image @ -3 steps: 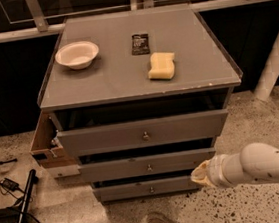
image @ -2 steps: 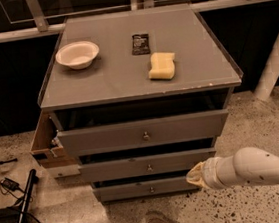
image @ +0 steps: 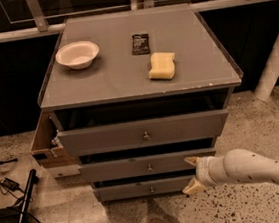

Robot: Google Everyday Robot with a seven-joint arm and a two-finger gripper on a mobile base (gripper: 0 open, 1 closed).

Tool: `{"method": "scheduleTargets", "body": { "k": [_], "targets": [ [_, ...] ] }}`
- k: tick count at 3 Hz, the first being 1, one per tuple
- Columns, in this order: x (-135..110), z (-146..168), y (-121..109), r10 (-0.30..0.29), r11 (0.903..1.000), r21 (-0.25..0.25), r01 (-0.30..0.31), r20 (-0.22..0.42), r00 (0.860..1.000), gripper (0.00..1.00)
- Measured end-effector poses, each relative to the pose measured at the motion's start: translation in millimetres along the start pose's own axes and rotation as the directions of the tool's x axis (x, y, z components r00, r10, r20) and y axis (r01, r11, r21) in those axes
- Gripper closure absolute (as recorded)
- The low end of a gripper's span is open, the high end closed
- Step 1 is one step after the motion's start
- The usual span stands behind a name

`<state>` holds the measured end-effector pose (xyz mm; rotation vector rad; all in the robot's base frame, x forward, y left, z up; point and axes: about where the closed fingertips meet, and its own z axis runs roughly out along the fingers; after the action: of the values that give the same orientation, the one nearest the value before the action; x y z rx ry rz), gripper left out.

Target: Open middle drawer

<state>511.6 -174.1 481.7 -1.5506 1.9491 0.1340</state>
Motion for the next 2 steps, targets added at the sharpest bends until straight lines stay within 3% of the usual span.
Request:
{"method": "scheduleTargets", "body": {
  "k": [2],
  "targets": [
    [12,33,-17,-0.013,0.9998,-0.012,0.013,-0.017,1.000,0.00]
  ]
}}
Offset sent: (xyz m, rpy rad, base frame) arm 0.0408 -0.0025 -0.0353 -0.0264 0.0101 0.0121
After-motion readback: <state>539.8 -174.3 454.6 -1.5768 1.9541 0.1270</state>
